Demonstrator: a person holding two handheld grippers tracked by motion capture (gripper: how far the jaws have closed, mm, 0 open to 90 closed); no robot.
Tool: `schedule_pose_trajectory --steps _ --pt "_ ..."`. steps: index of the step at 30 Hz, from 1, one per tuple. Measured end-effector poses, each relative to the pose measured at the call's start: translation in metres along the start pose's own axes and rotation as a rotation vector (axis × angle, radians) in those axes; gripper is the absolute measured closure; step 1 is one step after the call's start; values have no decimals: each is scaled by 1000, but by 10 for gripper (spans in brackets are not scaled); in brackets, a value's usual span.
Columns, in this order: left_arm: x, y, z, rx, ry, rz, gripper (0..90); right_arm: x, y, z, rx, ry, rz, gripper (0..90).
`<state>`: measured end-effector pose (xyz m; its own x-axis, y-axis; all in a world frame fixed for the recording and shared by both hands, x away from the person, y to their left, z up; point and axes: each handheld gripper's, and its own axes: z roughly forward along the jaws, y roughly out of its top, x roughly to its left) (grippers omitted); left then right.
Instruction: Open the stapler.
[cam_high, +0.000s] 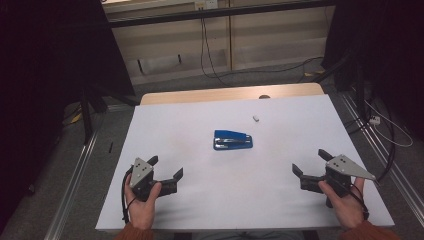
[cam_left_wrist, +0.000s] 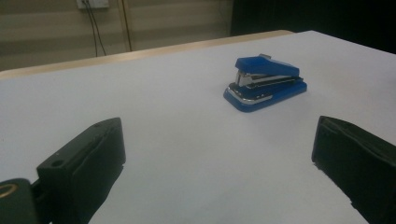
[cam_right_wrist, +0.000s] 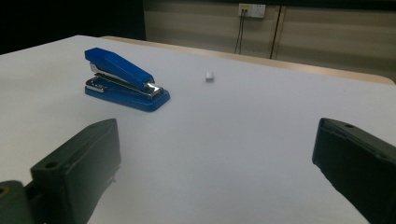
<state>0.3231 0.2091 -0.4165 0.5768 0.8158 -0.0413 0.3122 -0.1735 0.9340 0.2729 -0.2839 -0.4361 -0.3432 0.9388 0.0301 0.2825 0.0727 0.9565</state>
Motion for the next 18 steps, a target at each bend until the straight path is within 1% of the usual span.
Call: schedule_pose_trajectory --steps 2,4,5,6,8,10,11,12,13,16,17,18 --pt "1 -1 0 2 -3 -6 28 1 1 0 -5 2 -8 6" --pt "1 -1 1 3 -11 -7 28 4 1 0 -17 16 -13 6" --pt "0 0 1 6 -18 5 27 7 2 2 -14 20 -15 6" --pt "0 0 1 6 -18 5 27 7 2 2 -14 20 -15 6" --pt "-2 0 3 20 -35 19 27 10 1 6 -7 33 -1 8" --pt "-3 0 3 13 -32 16 29 12 1 9 3 31 -6 13" --pt "-3 1 3 16 -41 18 36 13 1 11 8 36 -5 13" --pt "-3 1 3 16 -41 18 48 13 1 11 8 36 -5 13" --pt "-2 1 4 23 -53 18 53 15 1 14 14 51 -9 14" --pt "-3 1 6 25 -56 17 52 16 1 16 17 59 -12 16" --pt "-3 1 7 35 -63 28 55 18 2 19 22 69 -22 16" --pt "-3 1 7 35 -63 28 59 18 2 19 22 73 -25 18"
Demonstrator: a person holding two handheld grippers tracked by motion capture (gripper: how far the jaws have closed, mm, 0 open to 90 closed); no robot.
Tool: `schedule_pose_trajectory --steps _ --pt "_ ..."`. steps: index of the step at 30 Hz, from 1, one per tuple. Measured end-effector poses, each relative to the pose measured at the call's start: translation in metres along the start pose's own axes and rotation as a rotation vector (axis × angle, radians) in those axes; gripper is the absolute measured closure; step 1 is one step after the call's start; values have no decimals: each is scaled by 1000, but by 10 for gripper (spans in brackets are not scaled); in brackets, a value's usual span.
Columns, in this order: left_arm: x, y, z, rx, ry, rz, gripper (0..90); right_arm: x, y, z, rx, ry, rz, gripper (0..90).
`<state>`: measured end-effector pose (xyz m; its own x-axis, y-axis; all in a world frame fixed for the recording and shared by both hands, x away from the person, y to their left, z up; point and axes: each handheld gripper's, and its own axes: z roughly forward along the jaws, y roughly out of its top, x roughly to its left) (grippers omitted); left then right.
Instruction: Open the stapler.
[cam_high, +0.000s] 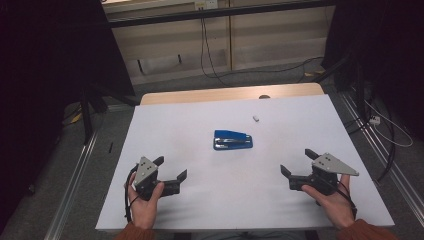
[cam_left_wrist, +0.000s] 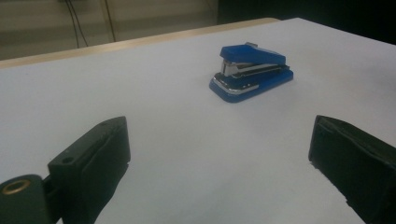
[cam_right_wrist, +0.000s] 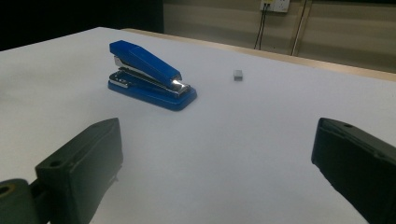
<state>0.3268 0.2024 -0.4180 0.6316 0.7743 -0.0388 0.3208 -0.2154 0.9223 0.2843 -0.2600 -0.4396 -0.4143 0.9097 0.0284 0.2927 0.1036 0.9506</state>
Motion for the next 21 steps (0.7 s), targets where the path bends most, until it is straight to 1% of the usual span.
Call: schedule_pose_trajectory --steps 1,2,4,5,6,7,8,9,10,11,13,16,17,18,19,20,21 --pt "0 0 1 16 -11 7 60 1 0 1 2 0 -4 19" --pt "-1 0 1 18 -9 7 60 1 0 2 1 1 -8 19" --pt "-1 0 1 16 -1 9 60 2 1 3 3 6 -8 21" --pt "-1 0 2 15 -1 11 60 4 1 6 3 16 -18 22" --pt "-1 0 2 19 -3 13 60 4 1 6 3 16 -18 22" --pt "0 0 3 10 -9 13 60 7 2 10 2 24 -25 22" --pt "0 0 3 10 -9 13 60 7 2 10 2 24 -25 22" --pt "1 0 5 -2 -41 18 60 10 2 14 11 31 -42 34" --pt "1 0 5 -2 -41 18 60 12 2 16 18 45 -40 36" --pt "0 1 6 -1 -47 16 60 12 2 16 18 45 -40 36" --pt "-2 1 9 14 -69 8 59 16 3 22 23 63 -48 35" --pt "-3 2 10 11 -70 12 50 18 4 25 20 74 -44 34" --pt "-3 3 11 10 -68 13 45 19 5 29 20 90 -39 34" --pt "-3 3 11 10 -68 13 44 19 5 29 20 90 -39 34" --pt "-4 2 13 15 -73 9 41 20 7 33 28 114 -34 32" --pt "-4 2 13 15 -73 9 37 20 7 33 28 114 -34 32" --pt "-5 2 15 24 -86 3 34 22 8 35 33 122 -49 31"
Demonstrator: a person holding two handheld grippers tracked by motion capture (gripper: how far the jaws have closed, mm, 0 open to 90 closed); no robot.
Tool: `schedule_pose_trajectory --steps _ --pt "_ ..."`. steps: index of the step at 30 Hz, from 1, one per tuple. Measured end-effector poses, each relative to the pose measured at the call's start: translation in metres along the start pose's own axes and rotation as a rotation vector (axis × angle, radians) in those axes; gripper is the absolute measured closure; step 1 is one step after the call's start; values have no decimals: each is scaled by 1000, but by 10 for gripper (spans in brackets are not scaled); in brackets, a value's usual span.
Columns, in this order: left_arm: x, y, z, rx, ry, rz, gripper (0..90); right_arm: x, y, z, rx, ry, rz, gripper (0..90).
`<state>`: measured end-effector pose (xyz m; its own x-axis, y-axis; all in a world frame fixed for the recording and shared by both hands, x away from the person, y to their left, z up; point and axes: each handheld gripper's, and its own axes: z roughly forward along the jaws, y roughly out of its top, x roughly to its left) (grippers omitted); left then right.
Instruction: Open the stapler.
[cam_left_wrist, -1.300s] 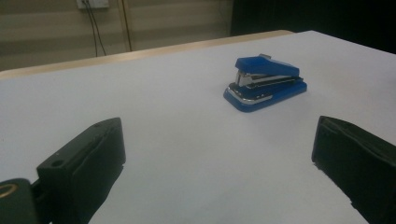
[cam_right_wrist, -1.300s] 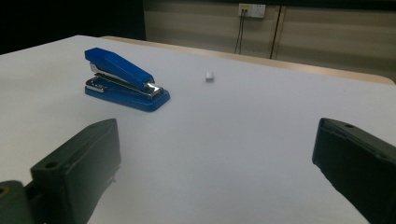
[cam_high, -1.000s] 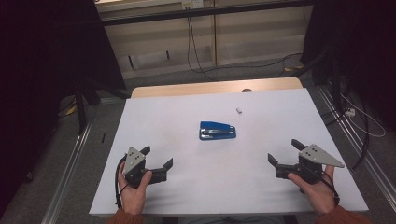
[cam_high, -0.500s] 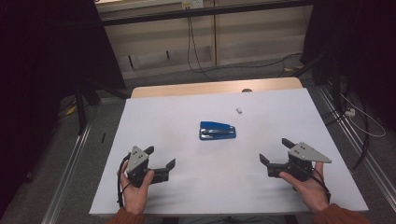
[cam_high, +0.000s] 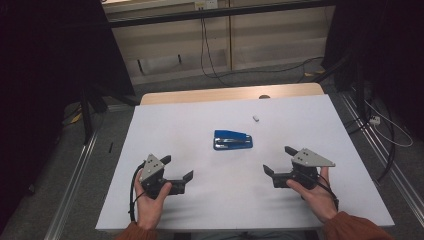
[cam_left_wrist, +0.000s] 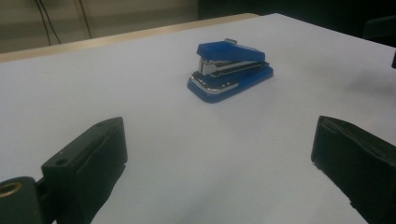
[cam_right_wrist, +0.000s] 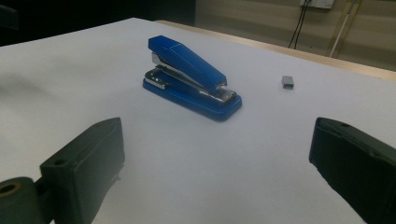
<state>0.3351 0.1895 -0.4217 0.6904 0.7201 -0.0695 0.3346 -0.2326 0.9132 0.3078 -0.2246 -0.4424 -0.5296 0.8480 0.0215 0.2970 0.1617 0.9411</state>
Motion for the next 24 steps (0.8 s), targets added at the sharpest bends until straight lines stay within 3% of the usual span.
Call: schedule_pose_trajectory --steps 5,10,16,24 --pt "-3 2 6 4 -9 1 31 3 3 6 5 20 -11 33" --pt "-8 4 15 14 -25 8 27 5 9 13 52 47 -24 44" --pt "-10 9 19 14 -32 12 35 5 14 20 16 80 -12 45" --pt "-11 20 33 36 -30 9 34 9 18 36 28 82 -37 49"
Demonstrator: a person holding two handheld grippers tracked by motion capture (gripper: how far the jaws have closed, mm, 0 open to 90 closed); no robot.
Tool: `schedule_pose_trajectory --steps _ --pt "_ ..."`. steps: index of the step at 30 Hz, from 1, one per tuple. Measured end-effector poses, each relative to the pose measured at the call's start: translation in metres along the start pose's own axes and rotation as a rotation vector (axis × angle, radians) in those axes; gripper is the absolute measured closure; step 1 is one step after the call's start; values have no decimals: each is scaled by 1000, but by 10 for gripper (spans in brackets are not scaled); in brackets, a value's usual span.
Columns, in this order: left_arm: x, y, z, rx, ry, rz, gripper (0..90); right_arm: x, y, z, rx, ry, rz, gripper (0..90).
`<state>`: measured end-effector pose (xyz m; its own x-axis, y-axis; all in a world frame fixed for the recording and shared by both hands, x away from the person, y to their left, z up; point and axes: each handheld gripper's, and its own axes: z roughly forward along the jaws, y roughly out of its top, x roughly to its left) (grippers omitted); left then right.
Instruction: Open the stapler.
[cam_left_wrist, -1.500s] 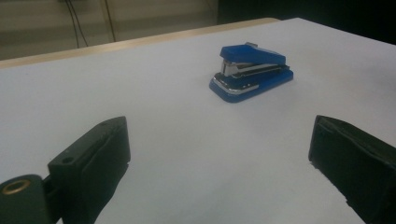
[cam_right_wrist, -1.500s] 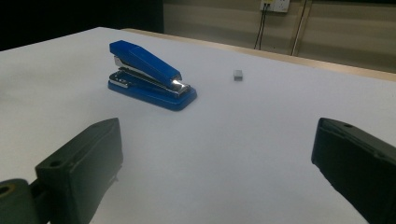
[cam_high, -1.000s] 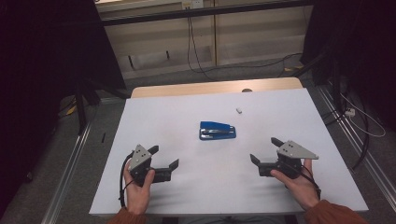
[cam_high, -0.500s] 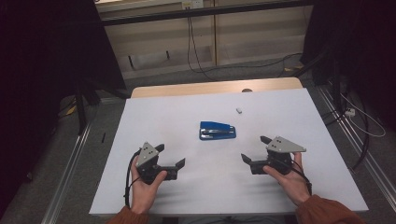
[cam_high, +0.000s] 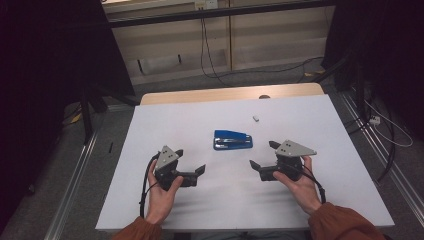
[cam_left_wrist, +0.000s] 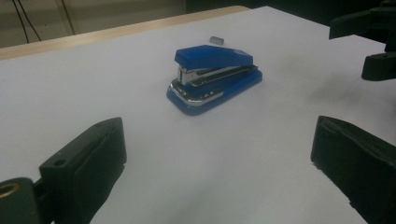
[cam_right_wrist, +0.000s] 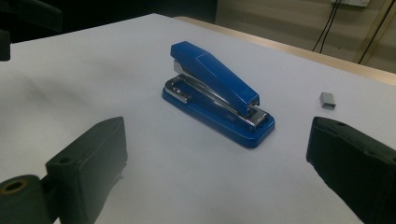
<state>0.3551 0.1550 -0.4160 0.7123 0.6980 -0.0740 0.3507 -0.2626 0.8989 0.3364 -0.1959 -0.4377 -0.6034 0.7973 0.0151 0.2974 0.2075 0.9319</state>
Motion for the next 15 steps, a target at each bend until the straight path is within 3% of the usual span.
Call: schedule_pose_trajectory --steps 8,10,15 --pt "3 8 15 16 -10 26 45 2 6 13 -3 30 27 67" --pt "7 11 20 35 -32 13 74 3 7 16 -2 34 16 65" --pt "10 15 27 20 -25 9 71 4 10 22 14 44 29 63"
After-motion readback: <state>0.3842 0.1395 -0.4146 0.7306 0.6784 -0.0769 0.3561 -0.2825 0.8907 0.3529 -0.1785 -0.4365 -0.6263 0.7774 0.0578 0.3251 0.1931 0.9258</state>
